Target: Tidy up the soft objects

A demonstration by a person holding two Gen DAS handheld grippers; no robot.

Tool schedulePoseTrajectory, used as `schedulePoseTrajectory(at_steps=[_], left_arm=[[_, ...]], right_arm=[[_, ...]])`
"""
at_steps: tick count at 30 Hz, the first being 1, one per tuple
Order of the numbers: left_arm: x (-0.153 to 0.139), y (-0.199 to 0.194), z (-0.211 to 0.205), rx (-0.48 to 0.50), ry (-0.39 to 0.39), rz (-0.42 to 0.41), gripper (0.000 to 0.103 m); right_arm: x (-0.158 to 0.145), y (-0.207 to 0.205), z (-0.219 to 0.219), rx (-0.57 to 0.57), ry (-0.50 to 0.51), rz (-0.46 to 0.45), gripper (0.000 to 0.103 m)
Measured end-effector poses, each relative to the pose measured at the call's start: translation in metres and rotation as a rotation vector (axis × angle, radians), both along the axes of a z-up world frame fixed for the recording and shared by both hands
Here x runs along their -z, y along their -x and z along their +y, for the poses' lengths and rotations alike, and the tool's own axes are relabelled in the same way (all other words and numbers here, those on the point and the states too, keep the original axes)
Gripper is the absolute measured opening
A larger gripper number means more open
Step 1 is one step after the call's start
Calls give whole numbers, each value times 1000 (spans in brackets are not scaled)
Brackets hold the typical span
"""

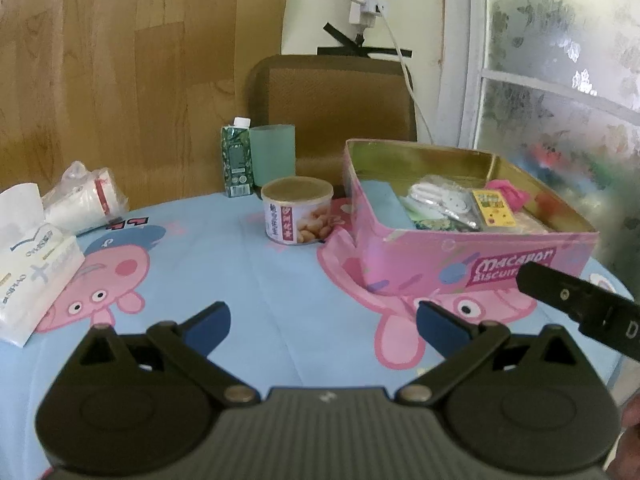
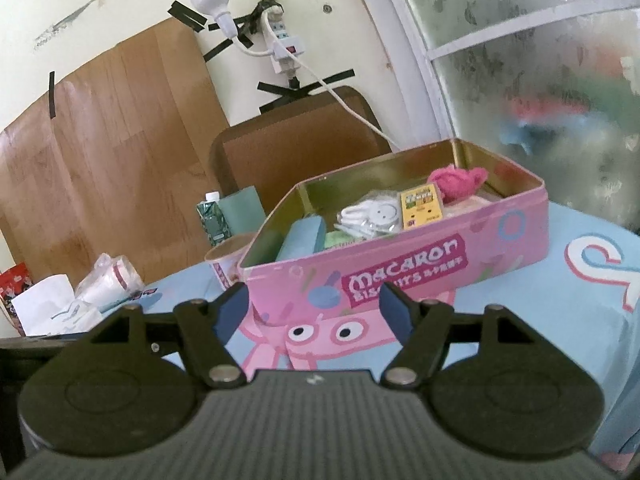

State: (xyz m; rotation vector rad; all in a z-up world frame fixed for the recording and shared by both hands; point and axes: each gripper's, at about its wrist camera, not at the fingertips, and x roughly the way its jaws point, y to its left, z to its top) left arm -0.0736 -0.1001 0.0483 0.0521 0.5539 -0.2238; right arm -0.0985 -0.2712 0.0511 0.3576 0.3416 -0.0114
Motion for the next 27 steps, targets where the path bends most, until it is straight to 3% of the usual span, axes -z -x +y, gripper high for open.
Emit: schedulePoseTrajectory(at_steps=[27], left_arm=[[19, -12, -5, -2, -72, 39, 103]], right_arm=[[17, -5, -4, 20, -71, 63, 77]])
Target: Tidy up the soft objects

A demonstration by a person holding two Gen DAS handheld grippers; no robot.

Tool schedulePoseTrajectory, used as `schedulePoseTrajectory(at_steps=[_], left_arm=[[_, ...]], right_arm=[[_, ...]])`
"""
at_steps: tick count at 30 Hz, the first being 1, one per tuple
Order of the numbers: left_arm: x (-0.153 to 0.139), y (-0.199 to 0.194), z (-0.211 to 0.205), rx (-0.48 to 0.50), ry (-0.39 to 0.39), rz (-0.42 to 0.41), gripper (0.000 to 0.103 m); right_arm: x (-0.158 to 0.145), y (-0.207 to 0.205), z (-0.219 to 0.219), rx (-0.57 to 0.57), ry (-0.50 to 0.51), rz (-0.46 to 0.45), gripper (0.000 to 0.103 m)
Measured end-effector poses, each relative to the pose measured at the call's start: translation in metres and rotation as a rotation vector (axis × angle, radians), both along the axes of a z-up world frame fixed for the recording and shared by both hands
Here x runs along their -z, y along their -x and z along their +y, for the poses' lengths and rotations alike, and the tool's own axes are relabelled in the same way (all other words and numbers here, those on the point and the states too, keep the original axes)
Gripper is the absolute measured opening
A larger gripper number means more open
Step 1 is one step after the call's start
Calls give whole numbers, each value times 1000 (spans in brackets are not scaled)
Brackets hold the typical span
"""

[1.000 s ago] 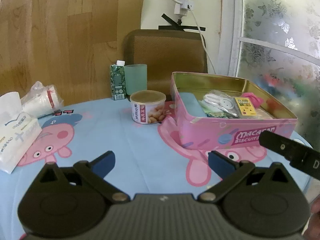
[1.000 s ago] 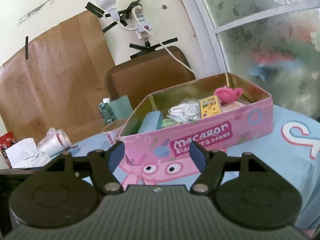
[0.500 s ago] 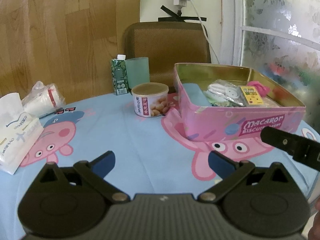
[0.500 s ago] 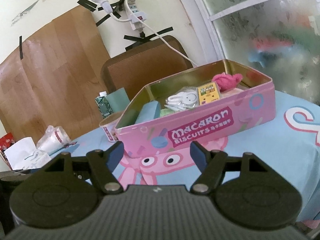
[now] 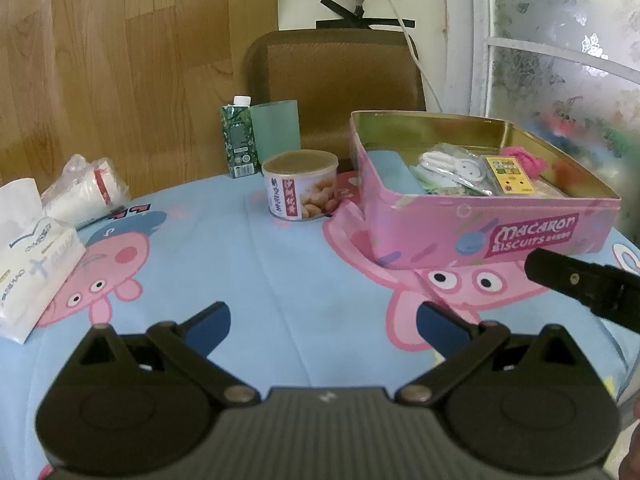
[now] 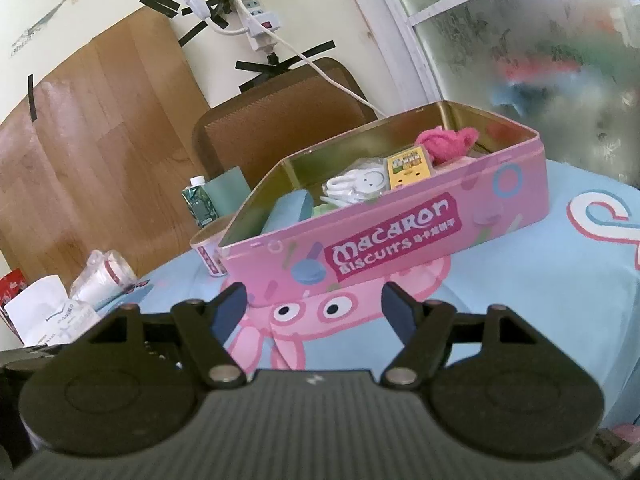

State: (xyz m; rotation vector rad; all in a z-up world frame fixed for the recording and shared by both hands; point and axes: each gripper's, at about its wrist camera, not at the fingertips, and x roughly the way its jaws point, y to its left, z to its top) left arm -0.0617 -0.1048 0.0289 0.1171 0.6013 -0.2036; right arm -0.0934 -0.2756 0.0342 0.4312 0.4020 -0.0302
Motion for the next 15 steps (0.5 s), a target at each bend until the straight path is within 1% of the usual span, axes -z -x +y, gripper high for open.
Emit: schedulePoseTrajectory(at_steps=[15], left_arm=[[4, -3, 1, -12, -13, 15, 103]], right_arm=[[4, -1, -3, 7, -25, 15, 78]])
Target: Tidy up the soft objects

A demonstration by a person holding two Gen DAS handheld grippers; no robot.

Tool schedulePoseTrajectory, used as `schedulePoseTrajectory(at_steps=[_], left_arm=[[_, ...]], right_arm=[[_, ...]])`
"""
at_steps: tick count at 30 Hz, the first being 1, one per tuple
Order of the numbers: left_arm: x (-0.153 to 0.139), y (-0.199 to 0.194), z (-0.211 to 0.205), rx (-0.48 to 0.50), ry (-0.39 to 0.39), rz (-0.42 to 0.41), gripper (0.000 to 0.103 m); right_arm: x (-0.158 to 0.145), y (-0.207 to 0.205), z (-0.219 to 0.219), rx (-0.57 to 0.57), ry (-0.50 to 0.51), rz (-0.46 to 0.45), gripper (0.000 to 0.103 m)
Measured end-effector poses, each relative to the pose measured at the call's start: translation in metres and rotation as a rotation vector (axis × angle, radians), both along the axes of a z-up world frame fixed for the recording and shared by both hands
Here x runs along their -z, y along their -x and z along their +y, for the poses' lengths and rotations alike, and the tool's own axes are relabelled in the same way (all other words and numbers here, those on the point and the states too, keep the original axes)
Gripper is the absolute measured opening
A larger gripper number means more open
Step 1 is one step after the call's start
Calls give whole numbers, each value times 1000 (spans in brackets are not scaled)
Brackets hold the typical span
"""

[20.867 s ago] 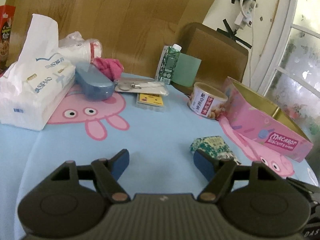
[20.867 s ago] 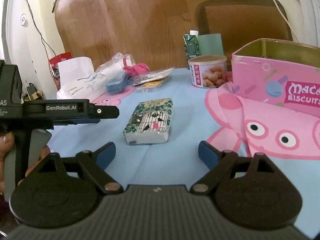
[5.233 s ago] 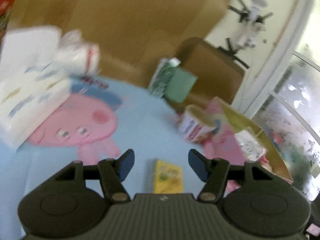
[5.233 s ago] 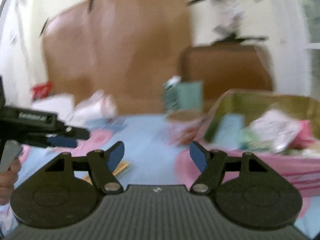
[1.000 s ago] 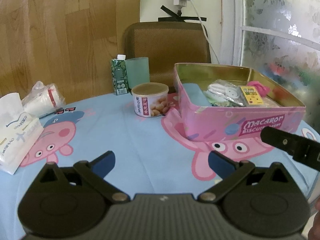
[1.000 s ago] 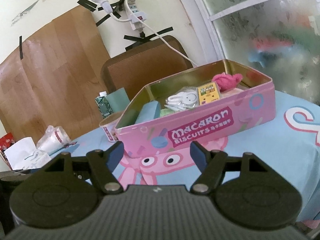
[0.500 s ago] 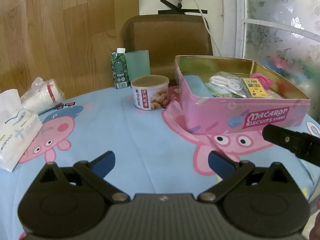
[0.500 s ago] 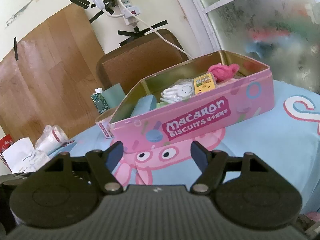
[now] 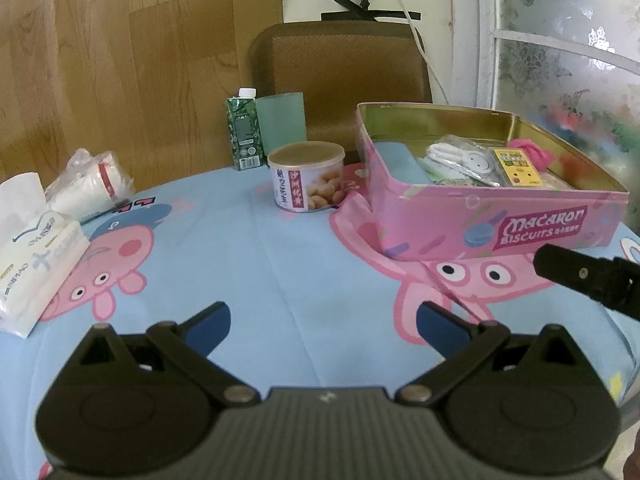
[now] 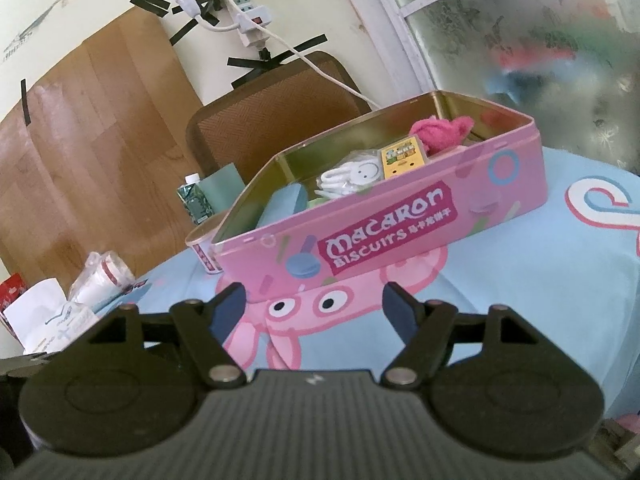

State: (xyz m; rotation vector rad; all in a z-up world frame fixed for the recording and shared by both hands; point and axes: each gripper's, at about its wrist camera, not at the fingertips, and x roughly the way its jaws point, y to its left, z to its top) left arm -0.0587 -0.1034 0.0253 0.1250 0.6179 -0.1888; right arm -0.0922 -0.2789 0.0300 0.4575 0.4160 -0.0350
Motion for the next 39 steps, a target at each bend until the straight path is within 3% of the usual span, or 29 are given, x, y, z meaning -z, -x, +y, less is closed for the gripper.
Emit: schedulePoseTrajectory(at_steps=[39], left_arm=[[-1, -1, -3, 27, -67, -23, 103]], right_arm=[[-1, -4, 3, 27, 0, 5, 78]])
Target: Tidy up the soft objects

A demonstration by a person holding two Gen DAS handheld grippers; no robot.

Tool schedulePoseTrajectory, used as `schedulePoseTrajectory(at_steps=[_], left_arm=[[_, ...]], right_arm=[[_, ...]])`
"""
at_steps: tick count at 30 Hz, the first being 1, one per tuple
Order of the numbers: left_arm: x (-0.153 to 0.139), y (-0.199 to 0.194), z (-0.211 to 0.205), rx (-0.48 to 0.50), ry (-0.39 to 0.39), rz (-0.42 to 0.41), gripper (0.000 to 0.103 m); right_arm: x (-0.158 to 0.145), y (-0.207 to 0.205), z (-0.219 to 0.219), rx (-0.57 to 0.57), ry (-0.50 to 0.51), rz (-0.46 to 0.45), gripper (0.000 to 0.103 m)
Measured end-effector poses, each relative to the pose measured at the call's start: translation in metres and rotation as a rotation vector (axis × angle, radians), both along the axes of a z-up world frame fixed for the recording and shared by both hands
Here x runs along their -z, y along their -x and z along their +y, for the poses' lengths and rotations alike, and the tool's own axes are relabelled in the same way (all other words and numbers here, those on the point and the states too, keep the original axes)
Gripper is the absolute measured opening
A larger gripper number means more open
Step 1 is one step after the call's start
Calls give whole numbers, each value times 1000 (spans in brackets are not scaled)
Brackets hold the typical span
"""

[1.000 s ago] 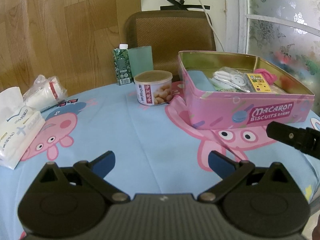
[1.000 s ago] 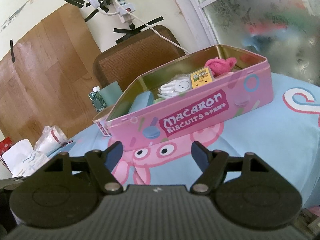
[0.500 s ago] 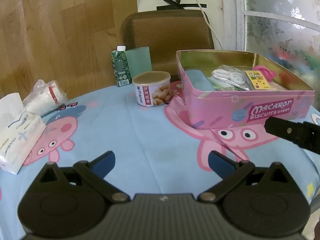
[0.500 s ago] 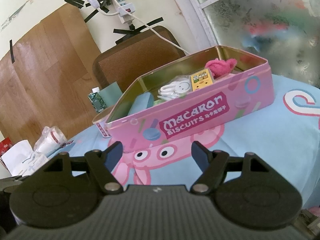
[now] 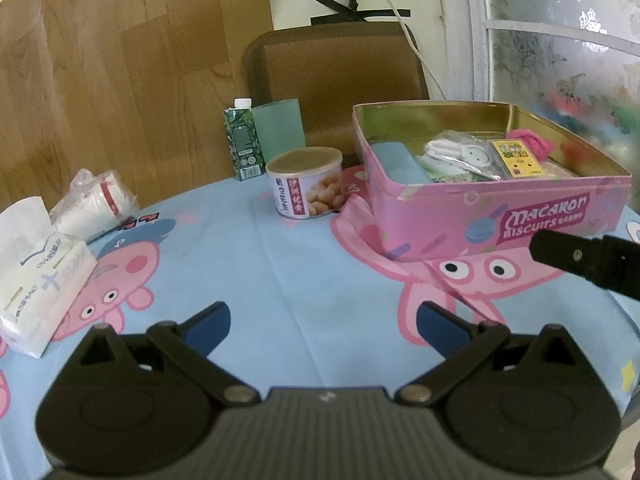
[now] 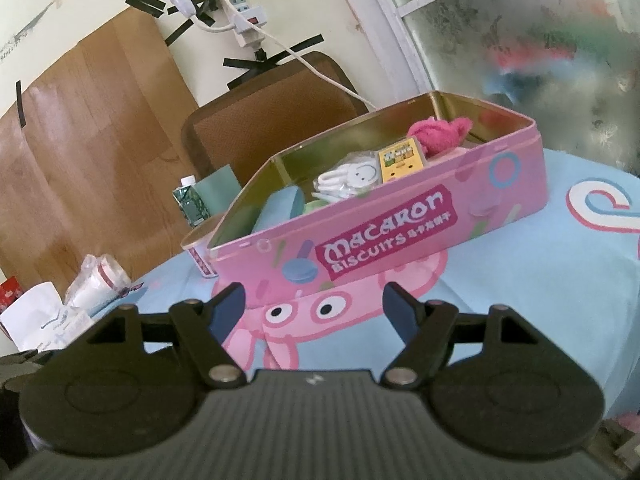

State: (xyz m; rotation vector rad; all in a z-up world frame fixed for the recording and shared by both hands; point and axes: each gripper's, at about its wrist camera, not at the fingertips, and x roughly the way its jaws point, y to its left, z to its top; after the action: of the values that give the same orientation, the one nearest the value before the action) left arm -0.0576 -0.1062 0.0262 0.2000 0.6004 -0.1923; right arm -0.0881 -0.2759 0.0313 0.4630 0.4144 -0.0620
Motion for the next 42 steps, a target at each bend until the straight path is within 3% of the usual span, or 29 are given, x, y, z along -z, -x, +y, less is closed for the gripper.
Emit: schedulePoseTrajectory(at_steps=[42], left_arm=[[1, 2, 3, 6, 5, 33, 103]], right_arm=[[-1, 11, 12, 31, 24, -32, 78]])
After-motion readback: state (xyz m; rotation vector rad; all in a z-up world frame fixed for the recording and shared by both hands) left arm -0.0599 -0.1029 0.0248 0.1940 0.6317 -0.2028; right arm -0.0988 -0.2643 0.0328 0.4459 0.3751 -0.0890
